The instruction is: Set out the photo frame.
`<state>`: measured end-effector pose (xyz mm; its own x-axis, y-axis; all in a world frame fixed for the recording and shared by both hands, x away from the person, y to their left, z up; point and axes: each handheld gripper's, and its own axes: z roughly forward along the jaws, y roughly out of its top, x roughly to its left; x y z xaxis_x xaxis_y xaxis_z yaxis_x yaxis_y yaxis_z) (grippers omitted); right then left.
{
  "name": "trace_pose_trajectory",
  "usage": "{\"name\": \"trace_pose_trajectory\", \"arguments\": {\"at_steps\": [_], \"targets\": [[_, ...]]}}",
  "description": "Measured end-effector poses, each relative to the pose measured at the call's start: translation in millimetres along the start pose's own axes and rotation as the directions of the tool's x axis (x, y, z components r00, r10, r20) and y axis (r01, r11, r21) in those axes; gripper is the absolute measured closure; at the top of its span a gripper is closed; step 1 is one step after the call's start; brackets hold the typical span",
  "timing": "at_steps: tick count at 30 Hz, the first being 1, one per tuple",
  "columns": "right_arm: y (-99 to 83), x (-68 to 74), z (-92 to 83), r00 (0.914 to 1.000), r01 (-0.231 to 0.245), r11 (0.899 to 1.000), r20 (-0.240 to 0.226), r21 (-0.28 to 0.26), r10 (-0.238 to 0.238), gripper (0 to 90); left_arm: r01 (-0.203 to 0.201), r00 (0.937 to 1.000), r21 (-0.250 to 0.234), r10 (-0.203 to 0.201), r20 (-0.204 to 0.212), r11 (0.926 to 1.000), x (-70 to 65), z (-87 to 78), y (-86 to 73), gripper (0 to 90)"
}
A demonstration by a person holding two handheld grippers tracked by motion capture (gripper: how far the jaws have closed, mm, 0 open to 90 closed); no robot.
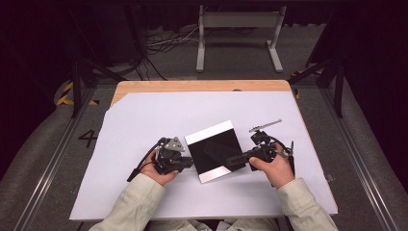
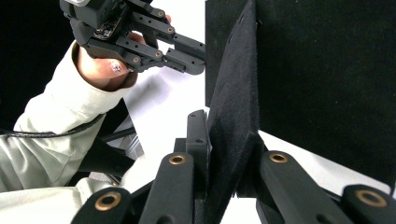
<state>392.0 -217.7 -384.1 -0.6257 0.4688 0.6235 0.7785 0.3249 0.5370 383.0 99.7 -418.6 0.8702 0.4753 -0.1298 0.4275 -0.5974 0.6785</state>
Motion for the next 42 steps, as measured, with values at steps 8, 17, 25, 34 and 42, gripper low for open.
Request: {"name": "trace_pose_trajectory", "arguments": {"at_steps": [8, 17, 25, 34, 42], "targets": [[-1.4, -2.4, -5.6, 0.9995, -0.021, 0.998, -0.023, -0.058, 0.020, 87.4, 0.006, 0.9998, -0.048, -0.005, 0.020, 0.9988, -0.5, -8.6, 2.1, 78.7], [-1.5, 3.0, -6.0, 1.0000, 0.009, 0.996, -0.002, -0.092, -0.009, 87.5, 0.001, 1.0000, -0.056, -0.001, -0.001, 0.9984, -0.9, -11.1, 2.3, 79.2], [-2.3, 3.0, -7.1, 0.9991, 0.043, 0.987, 0.011, -0.155, -0.042, 87.5, 0.009, 1.0000, -0.082, -0.009, 0.001, 0.9966, 0.1, -14.3, 2.1, 79.0], [-3.4, 6.3, -7.2, 0.9917, 0.108, 0.970, 0.092, -0.216, -0.090, 87.5, 0.040, 0.9992, -0.099, -0.041, -0.004, 0.9942, 4.1, -16.8, 0.0, 77.9], [-4.4, 2.2, -6.0, 0.9830, 0.154, 0.959, 0.136, -0.240, -0.124, 87.5, 0.051, 0.9985, -0.103, -0.053, -0.013, 0.9933, 7.4, -17.2, -1.6, 77.2]]}}
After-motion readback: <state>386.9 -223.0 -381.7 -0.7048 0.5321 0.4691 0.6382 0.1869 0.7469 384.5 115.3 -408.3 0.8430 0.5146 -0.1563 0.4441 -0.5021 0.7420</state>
